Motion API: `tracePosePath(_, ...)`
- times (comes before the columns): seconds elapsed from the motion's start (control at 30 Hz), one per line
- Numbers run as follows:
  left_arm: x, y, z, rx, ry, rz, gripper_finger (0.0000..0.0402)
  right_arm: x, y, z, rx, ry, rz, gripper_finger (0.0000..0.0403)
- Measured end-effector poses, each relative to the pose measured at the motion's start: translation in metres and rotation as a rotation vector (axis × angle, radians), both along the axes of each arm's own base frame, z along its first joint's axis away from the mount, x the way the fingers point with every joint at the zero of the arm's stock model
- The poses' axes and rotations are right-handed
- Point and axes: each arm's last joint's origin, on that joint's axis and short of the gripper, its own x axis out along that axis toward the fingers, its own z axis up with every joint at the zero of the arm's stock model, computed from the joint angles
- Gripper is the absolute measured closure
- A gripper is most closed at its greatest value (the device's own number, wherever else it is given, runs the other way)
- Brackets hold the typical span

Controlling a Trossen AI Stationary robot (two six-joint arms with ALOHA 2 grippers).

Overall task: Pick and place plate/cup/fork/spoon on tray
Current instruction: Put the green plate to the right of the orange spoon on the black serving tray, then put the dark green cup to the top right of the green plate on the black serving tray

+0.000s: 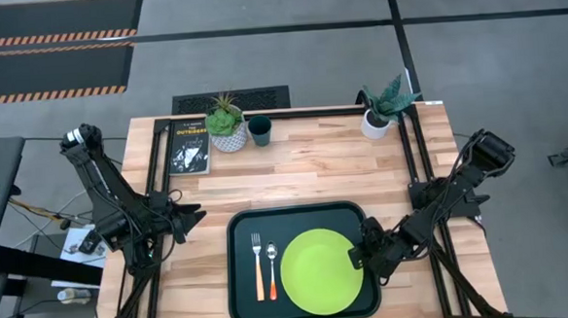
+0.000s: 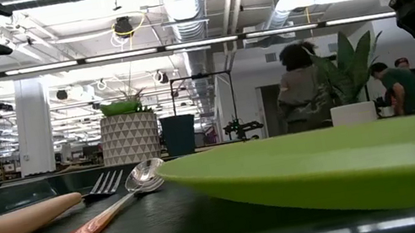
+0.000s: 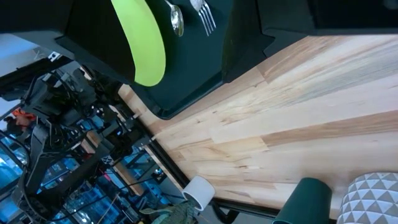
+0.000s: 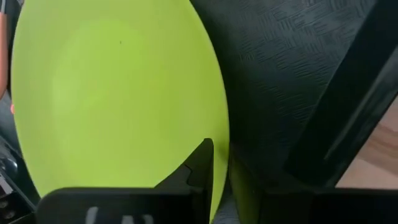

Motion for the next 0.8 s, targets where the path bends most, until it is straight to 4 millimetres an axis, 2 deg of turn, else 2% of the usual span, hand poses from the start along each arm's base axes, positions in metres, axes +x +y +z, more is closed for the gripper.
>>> tracePosePath(0.4,0.0,0.0,0.0,0.0,0.0,0.0,0.0173,0.001,-0.002,0.002,-0.012,-0.009,0.021,0.033)
tracePosePath(0.8,0.0,0.0,0.0,-0.009,0.014,-0.004,0.0173,-0.008,-0.024,0.036,-0.028,-0.074,0.012,0.033)
